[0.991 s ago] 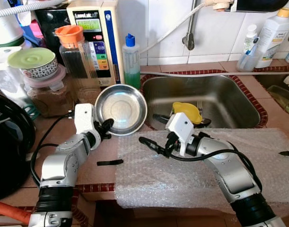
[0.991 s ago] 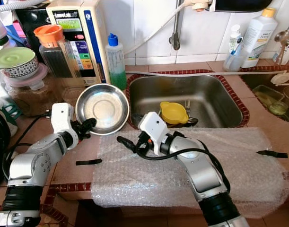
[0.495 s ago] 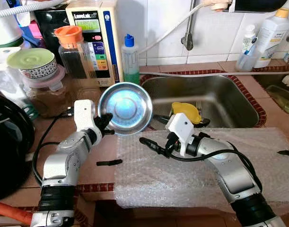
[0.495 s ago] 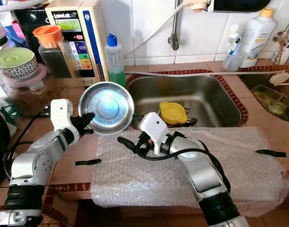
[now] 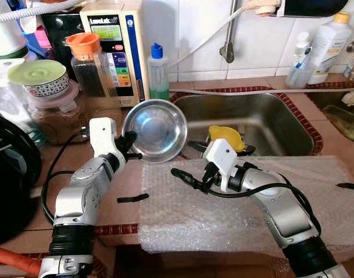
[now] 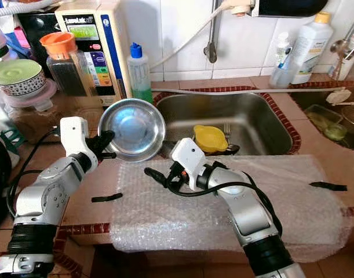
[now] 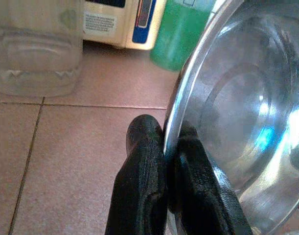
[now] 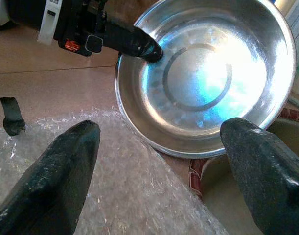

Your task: Kitchen organization

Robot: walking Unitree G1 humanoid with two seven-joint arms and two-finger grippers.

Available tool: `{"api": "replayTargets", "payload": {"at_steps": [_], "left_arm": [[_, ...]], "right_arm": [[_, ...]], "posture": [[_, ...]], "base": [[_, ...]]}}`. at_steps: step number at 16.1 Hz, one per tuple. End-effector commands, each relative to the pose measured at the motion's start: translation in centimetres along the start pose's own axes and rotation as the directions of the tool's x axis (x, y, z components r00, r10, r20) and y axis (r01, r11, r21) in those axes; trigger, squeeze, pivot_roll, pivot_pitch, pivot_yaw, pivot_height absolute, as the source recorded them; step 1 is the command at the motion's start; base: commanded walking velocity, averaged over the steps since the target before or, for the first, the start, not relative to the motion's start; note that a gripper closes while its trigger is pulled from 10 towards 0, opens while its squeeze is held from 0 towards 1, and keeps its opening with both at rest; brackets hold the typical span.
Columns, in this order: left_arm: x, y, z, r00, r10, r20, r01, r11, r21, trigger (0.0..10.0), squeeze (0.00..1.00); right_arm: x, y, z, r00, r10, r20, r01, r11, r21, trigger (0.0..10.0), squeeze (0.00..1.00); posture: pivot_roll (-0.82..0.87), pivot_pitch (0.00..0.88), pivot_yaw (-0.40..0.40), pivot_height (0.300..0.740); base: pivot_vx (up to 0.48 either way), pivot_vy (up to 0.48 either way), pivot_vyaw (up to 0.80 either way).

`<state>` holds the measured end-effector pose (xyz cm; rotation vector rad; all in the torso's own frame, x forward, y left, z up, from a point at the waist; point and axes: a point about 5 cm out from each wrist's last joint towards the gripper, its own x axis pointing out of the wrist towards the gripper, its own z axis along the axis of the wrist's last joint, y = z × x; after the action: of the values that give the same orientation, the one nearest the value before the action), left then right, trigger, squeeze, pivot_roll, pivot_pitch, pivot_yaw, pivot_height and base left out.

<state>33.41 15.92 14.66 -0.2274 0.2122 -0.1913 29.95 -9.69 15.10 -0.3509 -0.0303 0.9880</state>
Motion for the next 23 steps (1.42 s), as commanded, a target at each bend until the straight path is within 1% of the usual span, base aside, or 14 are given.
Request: {"api": "replayTargets", "payload": {"at_steps": [1, 3, 5, 6, 7, 8, 9, 10, 12, 15, 16, 18, 22, 23], "left_arm": [[-0.3, 2.1, -0.6, 0.991, 0.129, -0.034, -0.128, 0.991, 0.04, 0.0, 0.0], [-0.3, 2.5, 0.0, 0.986, 0.168, 0.012, -0.168, 0.985, 0.048, 0.0, 0.0], [-0.4, 3.1, 1.2, 0.968, 0.226, 0.106, -0.237, 0.965, 0.109, 0.0, 0.0], [-0.5, 3.2, 1.8, 0.962, 0.232, 0.143, -0.252, 0.957, 0.146, 0.0, 0.0], [-0.6, 3.1, 2.1, 0.96, 0.226, 0.166, -0.249, 0.959, 0.134, 0.0, 0.0], [-0.6, 3.0, 2.2, 0.96, 0.218, 0.176, -0.243, 0.961, 0.132, 0.0, 0.0], [-0.7, 2.4, 2.5, 0.961, 0.179, 0.21, -0.205, 0.973, 0.108, 0.0, 0.0], [-0.6, 2.1, 2.6, 0.961, 0.159, 0.225, -0.185, 0.978, 0.101, 0.0, 0.0], [-0.7, 0.6, 3.4, 0.955, 0.048, 0.293, -0.075, 0.994, 0.081, 0.0, 0.0], [-0.8, -1.1, 4.3, 0.938, -0.065, 0.34, 0.033, 0.994, 0.101, 0.0, 0.0], [-0.9, -1.5, 4.4, 0.932, -0.087, 0.351, 0.053, 0.993, 0.107, 0.0, 0.0], [-0.9, -2.5, 4.5, 0.922, -0.143, 0.36, 0.107, 0.987, 0.117, 0.0, 0.0], [-0.9, -3.4, 3.9, 0.92, -0.193, 0.34, 0.155, 0.979, 0.136, 0.0, 0.0], [-1.0, -4.0, 3.8, 0.917, -0.222, 0.333, 0.182, 0.972, 0.147, 0.0, 0.0]], "right_arm": [[0.2, -0.2, 0.5, 1.0, 0.008, 0.012, -0.008, 1.0, -0.026, 10.0, 0.0], [0.2, -0.3, 0.5, 1.0, 0.001, 0.013, 0.0, 1.0, -0.031, 10.0, 0.0], [0.3, -0.9, 0.7, 0.999, -0.045, 0.019, 0.045, 0.998, -0.044, 10.0, 0.0], [0.3, -1.5, 0.8, 0.995, -0.097, 0.027, 0.098, 0.994, -0.05, 10.0, 0.0], [0.3, -2.5, 1.1, 0.984, -0.172, 0.043, 0.173, 0.984, -0.04, 10.0, 0.0], [0.2, -3.0, 1.2, 0.977, -0.205, 0.053, 0.207, 0.978, -0.032, 10.0, 0.0], [0.1, -3.9, 1.5, 0.963, -0.26, 0.069, 0.263, 0.965, -0.026, 10.0, 0.0], [0.0, -4.4, 1.6, 0.956, -0.283, 0.077, 0.286, 0.958, -0.026, 10.0, 0.0], [-0.1, -5.6, 2.0, 0.929, -0.358, 0.097, 0.362, 0.932, -0.029, 10.0, 0.0], [0.0, -6.4, 2.2, 0.917, -0.383, 0.107, 0.388, 0.921, -0.028, 10.0, 0.0], [0.1, -6.6, 2.2, 0.915, -0.389, 0.109, 0.394, 0.919, -0.03, 10.0, 0.0], [0.3, -7.1, 2.5, 0.903, -0.412, 0.121, 0.417, 0.909, -0.021, 10.0, 0.0], [0.9, -7.4, 2.6, 0.898, -0.42, 0.131, 0.424, 0.906, 0.0, 10.0, 0.0], [1.5, -7.6, 2.7, 0.893, -0.429, 0.135, 0.431, 0.902, 0.018, 10.0, 0.0]], "posture": [[-0.25, 0.025, 0.061, 0.74], [-0.24, 0.025, 0.061, 0.74], [-0.24, 0.025, 0.06, 0.74], [-0.24, 0.024, 0.059, 0.74], [-0.24, 0.024, 0.06, 0.74], [-0.24, 0.024, 0.06, 0.74], [-0.24, 0.023, 0.057, 0.74], [-0.24, 0.022, 0.057, 0.74], [-0.24, 0.021, 0.056, 0.74], [-0.23, 0.019, 0.055, 0.74], [-0.23, 0.017, 0.054, 0.74], [-0.23, 0.017, 0.054, 0.74], [-0.23, 0.016, 0.055, 0.74], [-0.23, 0.016, 0.057, 0.74]], "base": [[0.0, 0.0, 0.0], [0.0, 0.0, 0.0], [0.0, 0.0, 0.0], [0.0, 0.0, 0.0], [0.0, 0.0, 0.0], [0.0, 0.0, 0.0], [0.0, 0.0, 0.0], [0.0, 0.0, 0.0], [0.0, 0.0, 0.0], [0.0, 0.0, 0.0], [0.0, 0.0, 0.0], [0.0, 0.0, 0.0], [0.0, 0.0, 0.0], [0.0, 0.0, 0.0]]}}
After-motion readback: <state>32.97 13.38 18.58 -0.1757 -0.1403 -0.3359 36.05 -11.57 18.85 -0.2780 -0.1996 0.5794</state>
